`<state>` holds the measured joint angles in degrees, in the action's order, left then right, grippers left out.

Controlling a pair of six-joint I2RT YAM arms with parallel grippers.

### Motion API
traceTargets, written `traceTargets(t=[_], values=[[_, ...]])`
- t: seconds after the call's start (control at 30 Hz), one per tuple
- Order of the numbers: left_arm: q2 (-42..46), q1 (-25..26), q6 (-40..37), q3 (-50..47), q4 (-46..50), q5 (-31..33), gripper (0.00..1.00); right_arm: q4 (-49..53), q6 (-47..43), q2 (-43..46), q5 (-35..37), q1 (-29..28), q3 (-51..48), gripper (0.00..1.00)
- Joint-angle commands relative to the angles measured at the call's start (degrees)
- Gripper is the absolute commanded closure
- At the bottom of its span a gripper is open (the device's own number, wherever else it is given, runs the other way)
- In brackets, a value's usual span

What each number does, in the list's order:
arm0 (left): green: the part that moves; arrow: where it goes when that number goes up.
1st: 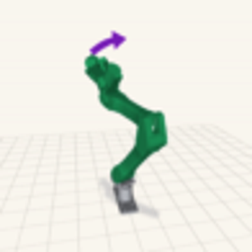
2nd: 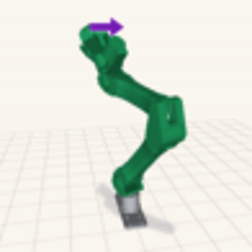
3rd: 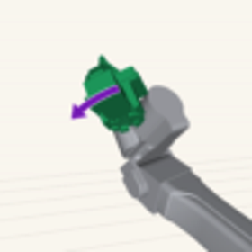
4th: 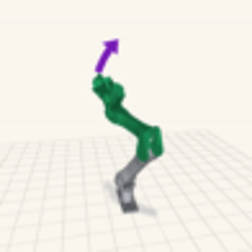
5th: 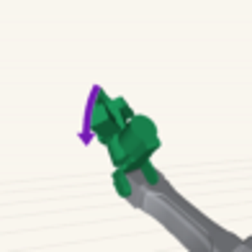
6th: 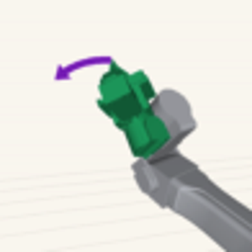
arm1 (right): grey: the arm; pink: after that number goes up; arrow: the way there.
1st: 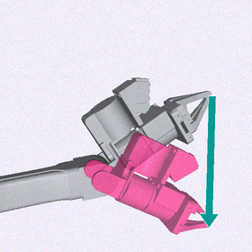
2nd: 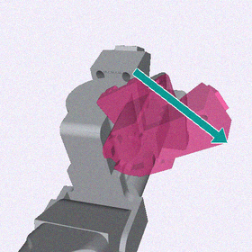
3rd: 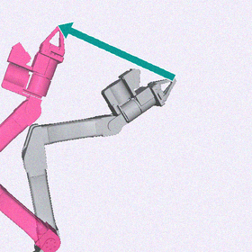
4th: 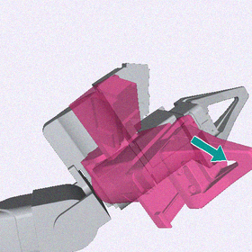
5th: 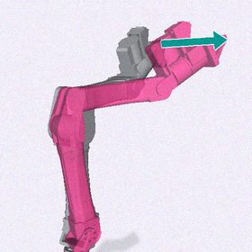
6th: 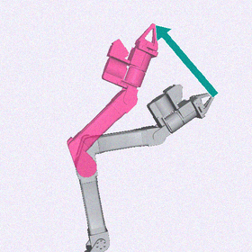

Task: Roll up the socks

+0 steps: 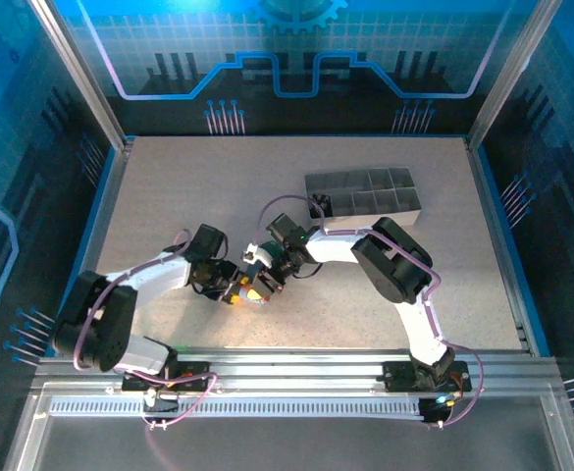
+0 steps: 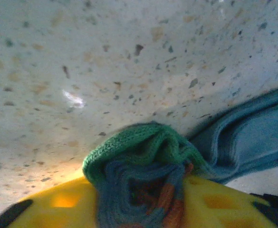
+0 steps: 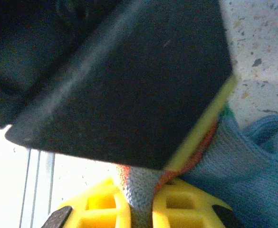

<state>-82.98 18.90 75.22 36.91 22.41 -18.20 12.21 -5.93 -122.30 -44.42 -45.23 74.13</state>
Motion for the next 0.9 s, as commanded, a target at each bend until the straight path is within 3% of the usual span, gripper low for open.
traceTargets(t=[0.0, 0.03, 0.2, 0.3, 0.37, 0.6, 0.87], values=[[-3.35, 1.80, -2.56, 0.56, 10.80, 3.68, 0.94, 2.66, 0.15, 0.67, 9.23, -0.18, -4.06, 0.79], [-3.60, 1.84, -2.02, 0.26, 12.74, 4.30, 1.00, 0.59, -0.23, 3.04, 12.33, -0.40, -5.66, 0.73], [-1.05, 1.85, 3.03, 0.35, 20.01, 6.50, 1.00, -13.46, -7.89, 22.90, 40.80, -7.39, -19.13, 0.45], [-0.71, 1.88, 5.07, 2.81, 23.13, 7.41, 1.00, -13.18, -13.14, 29.02, 54.19, -13.35, -21.15, 0.42], [-1.66, 1.92, 5.24, 4.77, 24.61, 7.53, 1.00, -12.92, -15.47, 30.52, 59.04, -17.08, -22.25, 0.41], [-4.71, 1.93, 6.04, 7.94, 25.45, 6.57, 1.00, -13.23, -17.43, 25.67, 65.29, -26.90, -20.48, 0.40], [-5.97, 1.93, 5.80, 8.50, 24.87, 5.70, 1.00, -12.80, -17.98, 16.32, 68.36, -28.70, -14.17, 0.43]])
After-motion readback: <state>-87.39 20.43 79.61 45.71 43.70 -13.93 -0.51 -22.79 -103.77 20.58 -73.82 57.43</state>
